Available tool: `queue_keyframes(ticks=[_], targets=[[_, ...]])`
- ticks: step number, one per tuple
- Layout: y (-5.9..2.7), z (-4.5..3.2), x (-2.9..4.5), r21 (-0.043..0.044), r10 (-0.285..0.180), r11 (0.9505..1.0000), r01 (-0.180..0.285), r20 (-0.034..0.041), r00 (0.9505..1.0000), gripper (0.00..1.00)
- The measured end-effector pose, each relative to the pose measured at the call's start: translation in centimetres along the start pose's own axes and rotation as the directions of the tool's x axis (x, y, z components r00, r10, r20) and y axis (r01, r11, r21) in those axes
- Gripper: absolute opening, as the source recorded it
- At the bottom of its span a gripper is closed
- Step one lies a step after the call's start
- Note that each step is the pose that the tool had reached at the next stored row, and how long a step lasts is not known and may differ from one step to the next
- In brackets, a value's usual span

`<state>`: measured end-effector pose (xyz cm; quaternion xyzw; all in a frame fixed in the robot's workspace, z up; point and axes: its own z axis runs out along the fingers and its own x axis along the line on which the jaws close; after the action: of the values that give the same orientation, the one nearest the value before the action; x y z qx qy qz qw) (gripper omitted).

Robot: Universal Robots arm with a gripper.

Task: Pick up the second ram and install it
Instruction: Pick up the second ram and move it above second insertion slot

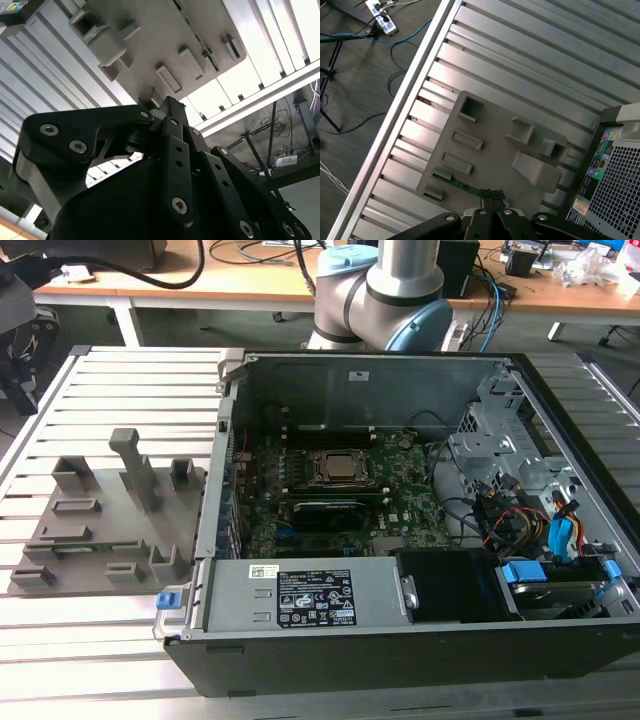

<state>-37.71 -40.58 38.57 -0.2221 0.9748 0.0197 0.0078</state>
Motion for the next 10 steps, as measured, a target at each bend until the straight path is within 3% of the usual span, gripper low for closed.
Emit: queue_keyframes(ticks=[5,10], targets=[[0.00,0.00,0.00,-0.0012,-0.049,0.9988,0.049,-0.0016,0.9988,0.11],[0.00,0.00,0.00,-0.0034,-0.130,0.9915,0.130,-0.0043,0.9914,0.11]])
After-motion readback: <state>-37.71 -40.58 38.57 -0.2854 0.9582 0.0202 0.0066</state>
